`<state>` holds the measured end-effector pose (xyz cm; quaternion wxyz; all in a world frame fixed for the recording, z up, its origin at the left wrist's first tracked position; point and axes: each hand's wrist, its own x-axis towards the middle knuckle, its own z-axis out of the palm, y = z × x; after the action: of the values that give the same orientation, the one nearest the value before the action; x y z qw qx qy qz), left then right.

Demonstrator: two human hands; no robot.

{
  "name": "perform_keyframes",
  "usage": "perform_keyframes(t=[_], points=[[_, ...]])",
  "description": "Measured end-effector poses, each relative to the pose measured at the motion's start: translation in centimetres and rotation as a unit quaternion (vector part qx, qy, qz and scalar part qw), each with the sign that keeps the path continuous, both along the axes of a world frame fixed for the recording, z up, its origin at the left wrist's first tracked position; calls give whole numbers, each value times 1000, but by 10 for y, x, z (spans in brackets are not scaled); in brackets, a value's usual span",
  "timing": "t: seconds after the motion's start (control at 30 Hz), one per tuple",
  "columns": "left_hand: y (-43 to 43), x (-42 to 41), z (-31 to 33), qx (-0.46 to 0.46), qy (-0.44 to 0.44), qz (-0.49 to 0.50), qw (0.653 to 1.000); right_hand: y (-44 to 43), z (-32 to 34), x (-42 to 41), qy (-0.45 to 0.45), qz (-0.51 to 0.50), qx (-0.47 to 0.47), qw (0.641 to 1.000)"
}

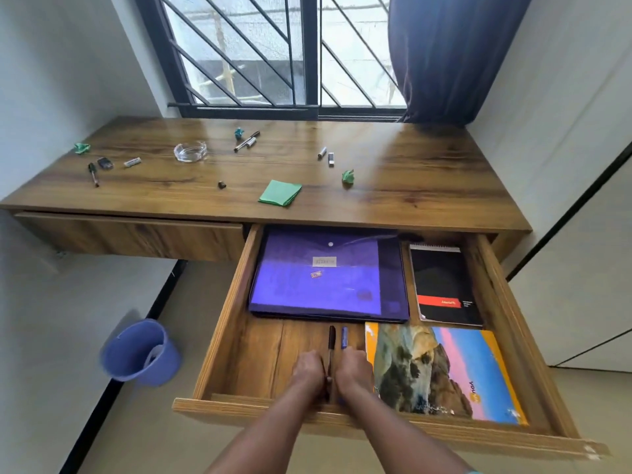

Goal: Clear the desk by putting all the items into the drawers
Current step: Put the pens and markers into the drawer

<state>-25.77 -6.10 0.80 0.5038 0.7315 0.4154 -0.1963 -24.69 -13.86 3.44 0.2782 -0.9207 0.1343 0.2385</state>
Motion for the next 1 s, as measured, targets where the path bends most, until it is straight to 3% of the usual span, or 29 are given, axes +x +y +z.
perform_keyframes(t=[0.17,0.3,0.4,0.63,1.0], points=[[0,0,-1,18,-3,6,1000,-2,4,0,1,54,-13,998],[1,0,-1,40,-7,-19,999,-2,8,-2,-4,15,-6,1000],[3,-1,3,95,-23,-81,992,-3,11,-1,-8,-17,11,1000],[20,4,15,228,2,-257,939,14,19,8,-44,102,-99,989],[109,9,69,304,-119,-222,919,114,50,25,-137,173,-57,974]])
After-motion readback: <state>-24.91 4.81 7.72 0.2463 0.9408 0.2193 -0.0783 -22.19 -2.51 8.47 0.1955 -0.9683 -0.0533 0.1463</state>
